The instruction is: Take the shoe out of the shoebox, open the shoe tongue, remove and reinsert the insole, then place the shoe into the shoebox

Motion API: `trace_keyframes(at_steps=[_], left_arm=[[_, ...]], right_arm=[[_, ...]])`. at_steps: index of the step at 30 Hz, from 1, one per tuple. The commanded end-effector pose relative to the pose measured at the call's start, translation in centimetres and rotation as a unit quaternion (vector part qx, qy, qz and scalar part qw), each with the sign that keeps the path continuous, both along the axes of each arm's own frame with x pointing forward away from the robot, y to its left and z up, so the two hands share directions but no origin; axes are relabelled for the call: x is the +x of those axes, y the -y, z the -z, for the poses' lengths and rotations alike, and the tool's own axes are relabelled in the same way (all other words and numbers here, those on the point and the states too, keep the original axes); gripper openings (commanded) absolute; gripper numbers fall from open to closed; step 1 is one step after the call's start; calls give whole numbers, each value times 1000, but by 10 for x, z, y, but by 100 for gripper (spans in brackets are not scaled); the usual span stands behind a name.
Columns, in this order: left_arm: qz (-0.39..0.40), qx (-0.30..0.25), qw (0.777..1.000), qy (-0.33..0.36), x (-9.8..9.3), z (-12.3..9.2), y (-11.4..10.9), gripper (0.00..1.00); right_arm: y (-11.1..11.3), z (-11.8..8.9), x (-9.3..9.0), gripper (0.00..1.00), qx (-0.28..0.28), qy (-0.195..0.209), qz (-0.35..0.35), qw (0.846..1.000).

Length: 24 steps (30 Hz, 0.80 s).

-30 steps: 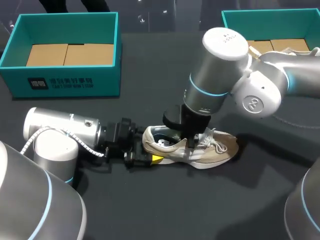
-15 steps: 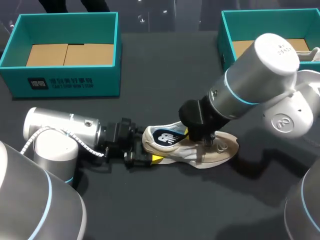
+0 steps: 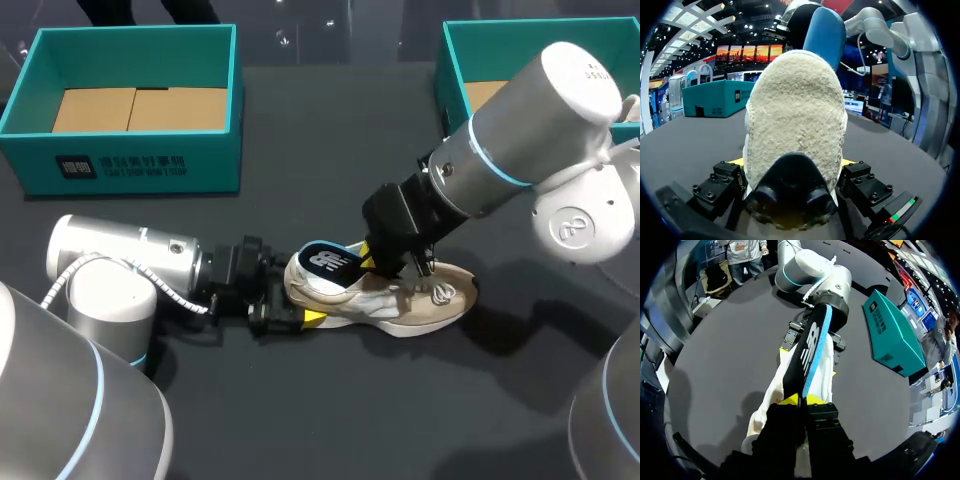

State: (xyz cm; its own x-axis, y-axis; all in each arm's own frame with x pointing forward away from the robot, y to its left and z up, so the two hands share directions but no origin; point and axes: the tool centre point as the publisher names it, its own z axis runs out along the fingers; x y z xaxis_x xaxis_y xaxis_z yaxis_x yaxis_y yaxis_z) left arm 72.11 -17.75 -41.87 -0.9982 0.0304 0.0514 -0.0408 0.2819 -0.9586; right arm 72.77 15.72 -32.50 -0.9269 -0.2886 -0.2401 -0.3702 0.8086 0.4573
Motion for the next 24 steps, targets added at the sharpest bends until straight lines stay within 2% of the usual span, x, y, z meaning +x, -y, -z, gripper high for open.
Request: trace_keyframes(at_steps=[1, 16, 21, 24], left_arm=[[-1, 0, 1000, 0, -1, 4, 1, 0], [-1, 0, 1000, 0, -1, 4, 1, 0], [-1, 0, 1000, 0, -1, 4, 1, 0], [-1, 0, 1000, 0, -1, 4, 1, 0]], right_arm=[[-20, -10, 3, 0, -20, -3, -15, 1000], [-53, -19, -1, 0, -29, -10, -44, 999], [-61, -16, 2, 0, -53, -34, -31, 998], [-61, -16, 2, 11, -57, -41, -21, 997]])
